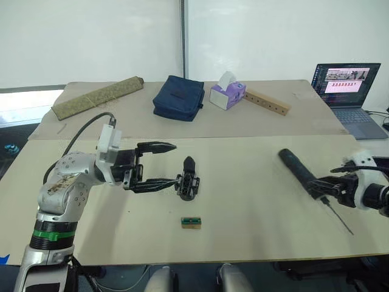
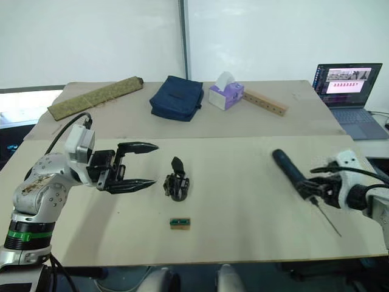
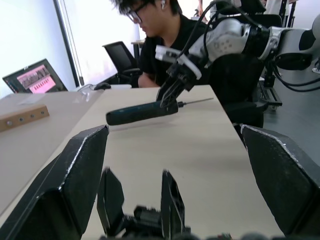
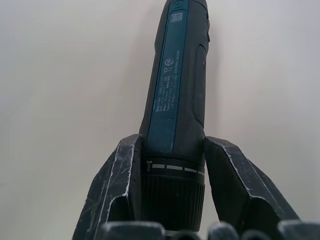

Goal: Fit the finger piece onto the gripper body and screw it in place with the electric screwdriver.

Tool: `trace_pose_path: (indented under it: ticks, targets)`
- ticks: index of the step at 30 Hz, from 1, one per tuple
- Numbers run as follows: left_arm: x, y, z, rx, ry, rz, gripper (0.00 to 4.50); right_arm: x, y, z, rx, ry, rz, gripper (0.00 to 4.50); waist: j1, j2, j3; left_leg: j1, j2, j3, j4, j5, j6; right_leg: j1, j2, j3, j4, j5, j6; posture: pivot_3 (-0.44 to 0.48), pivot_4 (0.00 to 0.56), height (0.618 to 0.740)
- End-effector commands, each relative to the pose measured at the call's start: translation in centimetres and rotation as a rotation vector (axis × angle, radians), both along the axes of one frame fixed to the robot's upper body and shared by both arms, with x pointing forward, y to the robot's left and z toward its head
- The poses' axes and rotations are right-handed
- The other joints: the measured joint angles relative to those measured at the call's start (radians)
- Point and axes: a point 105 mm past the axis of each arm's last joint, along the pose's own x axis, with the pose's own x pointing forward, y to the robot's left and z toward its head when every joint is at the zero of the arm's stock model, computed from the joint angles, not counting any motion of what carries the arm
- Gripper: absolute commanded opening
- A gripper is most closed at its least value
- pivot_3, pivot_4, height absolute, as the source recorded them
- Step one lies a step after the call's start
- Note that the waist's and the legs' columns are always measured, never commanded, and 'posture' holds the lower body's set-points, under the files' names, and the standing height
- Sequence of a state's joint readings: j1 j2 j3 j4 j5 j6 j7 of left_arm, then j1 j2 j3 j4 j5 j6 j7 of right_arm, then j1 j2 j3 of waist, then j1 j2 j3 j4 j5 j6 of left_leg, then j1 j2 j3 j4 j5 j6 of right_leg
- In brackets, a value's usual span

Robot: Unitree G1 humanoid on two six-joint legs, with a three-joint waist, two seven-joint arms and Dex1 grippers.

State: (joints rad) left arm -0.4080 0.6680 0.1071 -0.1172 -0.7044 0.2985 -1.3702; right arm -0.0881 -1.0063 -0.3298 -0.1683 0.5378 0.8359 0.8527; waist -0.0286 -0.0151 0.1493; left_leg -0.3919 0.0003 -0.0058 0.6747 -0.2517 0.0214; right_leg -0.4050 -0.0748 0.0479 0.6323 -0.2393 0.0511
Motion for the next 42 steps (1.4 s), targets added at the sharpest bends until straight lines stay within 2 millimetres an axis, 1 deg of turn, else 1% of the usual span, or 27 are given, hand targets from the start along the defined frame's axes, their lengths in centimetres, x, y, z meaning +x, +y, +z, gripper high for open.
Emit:
trace_pose_path:
  ticks: [1,3,5,8,11,14,20,24,26,28,30,31,32,35,36,39,42]
  targets:
    - [-0.9,1.6,-0.4,0.047,-0.015,-0.011,4.5,-1.9,4.5,2.5,-0.038,-0.044,0.165,1.52,0.007,0.0,0.0,0.0,0.0,0.0,0.0,0.0,0.0,0.0,0.0,0.0,0.0,0.0,0.0,0.0,0.15,0.74]
    - [-1.5,2.4,-1.9,0.119,0.031,-0.038,4.5,-3.0,7.0,1.7,-0.031,-0.018,0.217,1.52,0.01,-0.001,0.001,0.0,0.0,0.0,0.0,0.0,0.0,0.0,0.0,0.0,0.0,0.0,0.0,0.0,0.15,0.74]
    - [-1.6,3.0,-2.6,0.133,0.045,-0.03,4.5,-3.8,8.7,0.5,-0.041,0.0,0.264,1.51,0.015,-0.002,0.001,0.0,0.001,0.0,0.0,0.0,0.0,0.0,-0.001,-0.001,-0.001,0.0,0.0,0.0,0.15,0.74]
    - [-1.2,3.3,-3.2,0.14,0.052,-0.011,4.5,-4.1,9.6,-1.0,-0.046,0.019,0.275,1.51,0.031,-0.003,0.002,-0.001,0.0,-0.001,0.002,0.0,0.0,0.001,-0.002,-0.002,-0.002,0.0,0.0,0.0,0.15,0.74]
    - [-1.1,3.1,-3.6,0.134,0.047,-0.003,4.5,-3.6,9.7,-2.3,-0.119,0.01,0.288,1.51,0.034,-0.004,0.002,-0.004,-0.001,-0.001,0.003,0.0,0.0,-0.001,-0.003,-0.002,-0.004,0.001,0.002,0.0,0.15,0.74]
    - [-1.1,2.8,-3.9,0.131,0.042,0.001,4.5,-2.9,9.7,-2.4,-0.103,0.0,0.265,1.51,0.033,-0.005,0.003,-0.005,-0.001,-0.001,0.004,0.0,0.0,-0.001,-0.003,-0.002,-0.005,0.002,0.003,0.0,0.15,0.74]
    - [-1.1,2.6,-4.1,0.12,0.035,0.017,4.5,-2.8,8.2,-3.2,-0.123,0.023,0.248,1.51,0.032,-0.005,0.003,-0.005,-0.001,-0.002,0.003,0.0,0.0,-0.001,-0.002,-0.003,-0.004,0.002,0.003,0.0,0.15,0.74]
    - [-1.1,2.4,-4.2,0.116,0.034,0.019,4.5,-2.7,7.7,-3.3,-0.112,0.026,0.249,1.51,0.033,-0.005,0.003,-0.004,-0.001,-0.002,0.004,0.0,0.0,0.0,-0.003,-0.003,-0.004,0.002,0.003,0.0,0.15,0.74]
    - [-1.1,2.2,-4.2,0.111,0.034,0.019,4.5,-2.8,7.5,-3.3,-0.088,0.037,0.254,2.54,0.034,-0.005,0.003,-0.004,-0.001,-0.002,0.004,0.0,0.0,0.0,-0.003,-0.003,-0.004,0.002,0.003,0.0,0.15,0.74]
    - [-1.1,2.1,-4.2,0.109,0.034,0.019,4.5,-2.8,7.5,-3.0,-0.1,0.028,0.275,3.19,0.035,-0.005,0.003,-0.004,-0.001,-0.002,0.004,0.0,0.0,0.0,-0.003,-0.003,-0.004,0.002,0.003,0.0,0.15,0.74]
    - [-1.0,2.0,-4.2,0.107,0.036,0.017,4.5,-2.7,7.6,-1.8,-0.11,0.01,0.3,3.87,0.034,-0.005,0.003,-0.004,-0.001,-0.002,0.004,0.0,0.0,0.0,-0.003,-0.003,-0.004,0.002,0.003,0.0,0.15,0.74]
    - [-1.0,2.0,-4.2,0.106,0.037,0.016,4.5,-2.7,7.6,-1.3,-0.112,0.003,0.311,4.3,0.033,-0.005,0.003,-0.004,-0.001,-0.002,0.004,0.0,0.0,0.0,-0.003,-0.003,-0.004,0.002,0.003,0.0,0.15,0.74]
    - [-1.0,2.0,-4.3,0.106,0.038,0.015,4.5,-2.7,7.7,-0.8,-0.112,0.0,0.317,4.46,0.032,-0.005,0.003,-0.004,-0.001,-0.002,0.004,0.0,0.0,0.0,-0.002,-0.003,-0.004,0.002,0.003,0.0,0.15,0.74]
    - [-1.0,2.0,-4.3,0.112,0.041,0.007,4.5,-3.1,8.1,1.0,-0.153,0.031,0.375,4.46,0.025,-0.005,0.004,-0.004,0.0,-0.002,0.003,0.0,0.0,0.0,-0.002,-0.003,-0.003,0.002,0.003,0.0,0.15,0.74]
    - [-1.0,2.0,-4.3,0.117,0.042,0.004,4.5,-3.2,8.0,1.3,-0.205,0.083,0.37,4.46,0.023,-0.004,0.004,-0.004,0.0,-0.002,0.003,0.0,0.0,-0.001,-0.002,-0.003,-0.003,0.002,0.002,0.0,0.15,0.74]
    - [-0.9,2.1,-4.4,0.136,0.037,-0.006,4.5,-3.7,6.9,1.6,-0.331,0.273,0.28,4.46,0.017,-0.003,0.005,-0.004,0.001,-0.002,0.003,0.0,0.0,-0.001,-0.002,-0.003,-0.002,0.001,0.001,0.0,0.15,0.74]
    - [-0.8,2.1,-4.4,0.145,0.034,-0.012,4.5,-3.4,8.0,2.0,-0.324,0.35,0.281,4.46,0.015,-0.005,0.006,-0.003,0.002,-0.003,0.003,0.0,0.0,-0.001,-0.002,-0.005,-0.003,0.001,-0.001,0.0,0.15,0.74]
